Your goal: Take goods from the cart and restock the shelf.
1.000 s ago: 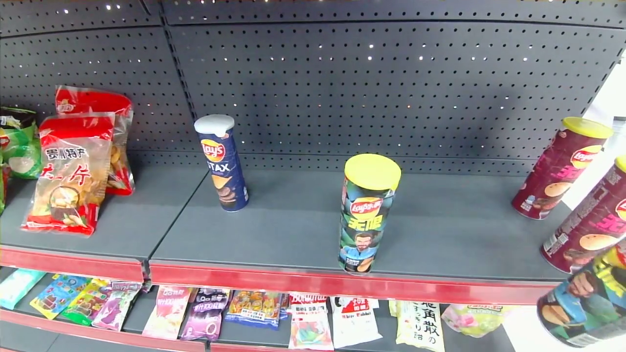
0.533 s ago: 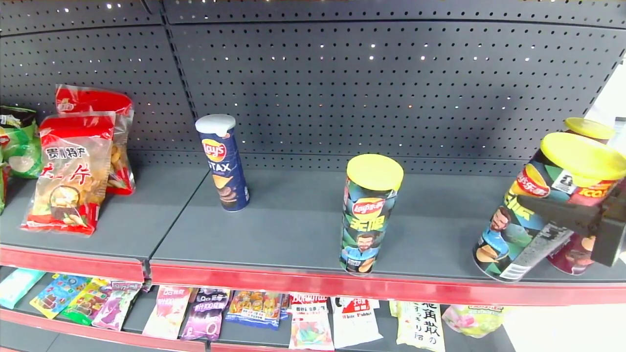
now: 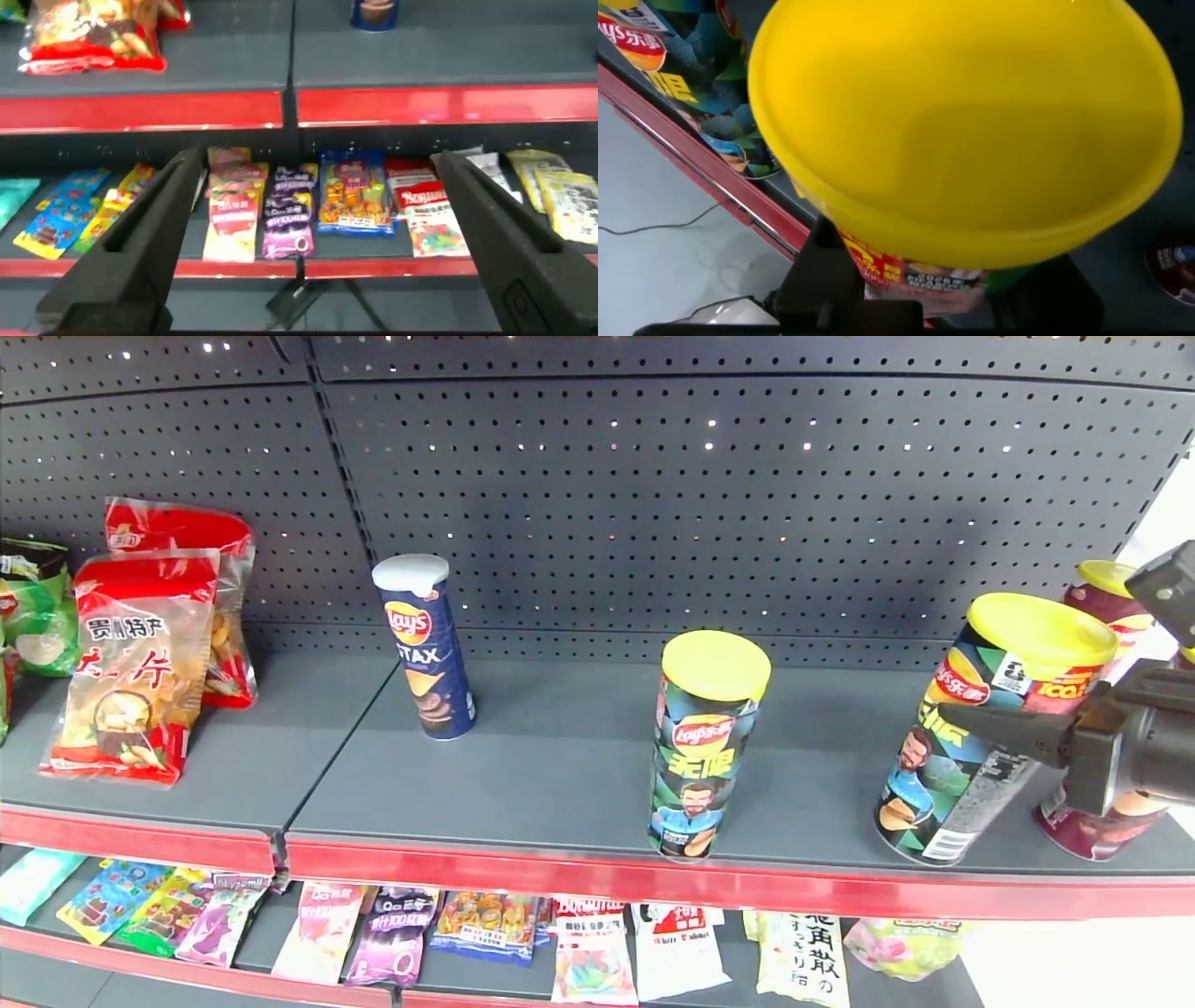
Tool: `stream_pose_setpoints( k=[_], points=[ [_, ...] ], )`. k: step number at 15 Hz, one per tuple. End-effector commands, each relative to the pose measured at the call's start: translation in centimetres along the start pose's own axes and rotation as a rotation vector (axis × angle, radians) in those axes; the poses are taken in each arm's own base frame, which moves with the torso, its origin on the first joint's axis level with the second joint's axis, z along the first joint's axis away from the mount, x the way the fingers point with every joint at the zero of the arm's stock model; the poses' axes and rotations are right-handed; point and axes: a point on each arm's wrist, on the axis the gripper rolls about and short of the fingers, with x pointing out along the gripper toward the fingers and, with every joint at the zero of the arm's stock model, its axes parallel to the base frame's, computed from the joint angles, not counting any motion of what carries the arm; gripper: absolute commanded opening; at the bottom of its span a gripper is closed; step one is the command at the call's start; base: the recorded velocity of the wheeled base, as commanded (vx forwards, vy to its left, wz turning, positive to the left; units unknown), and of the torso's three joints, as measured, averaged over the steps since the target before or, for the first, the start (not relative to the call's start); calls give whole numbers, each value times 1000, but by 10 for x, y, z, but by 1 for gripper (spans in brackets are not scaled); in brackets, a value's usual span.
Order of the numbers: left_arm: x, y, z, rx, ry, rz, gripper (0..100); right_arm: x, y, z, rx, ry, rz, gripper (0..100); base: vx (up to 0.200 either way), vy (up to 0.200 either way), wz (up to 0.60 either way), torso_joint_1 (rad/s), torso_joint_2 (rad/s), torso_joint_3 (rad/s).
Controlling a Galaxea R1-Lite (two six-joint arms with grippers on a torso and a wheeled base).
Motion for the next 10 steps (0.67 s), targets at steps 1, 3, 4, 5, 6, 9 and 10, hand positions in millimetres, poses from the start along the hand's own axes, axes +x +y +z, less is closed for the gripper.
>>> stream_pose_setpoints(
  k=[1, 3, 4, 5, 6, 9, 10],
  points=[
    [1, 1, -2, -8, 5, 44, 100, 4, -1, -1, 2, 12, 2, 0, 0, 0, 0, 0, 0, 0],
    [7, 1, -9, -38, -43, 34, 100, 9, -3, -3, 9, 28, 6, 0, 0, 0, 0, 0, 0, 0],
    [9, -1, -10, -40, -66, -33, 100, 15, -6, -2, 11, 24, 1, 0, 0, 0, 0, 0, 0, 0],
    [9, 0, -11, -42, -50, -13, 100, 21, -9, -1, 7, 12, -2, 0, 0, 0, 0, 0, 0, 0],
    [9, 0, -11, -42, -51, -4, 100, 26, -11, 0, 3, 2, -4, 0, 0, 0, 0, 0, 0, 0],
    [9, 0, -11, -39, -51, -2, 100, 62, -20, 15, -22, -67, 35, 0, 0, 0, 0, 0, 0, 0],
    [9, 0, -11, -39, -51, -2, 100, 68, -21, 19, -28, -85, 90, 0, 0, 0, 0, 0, 0, 0]
  ],
)
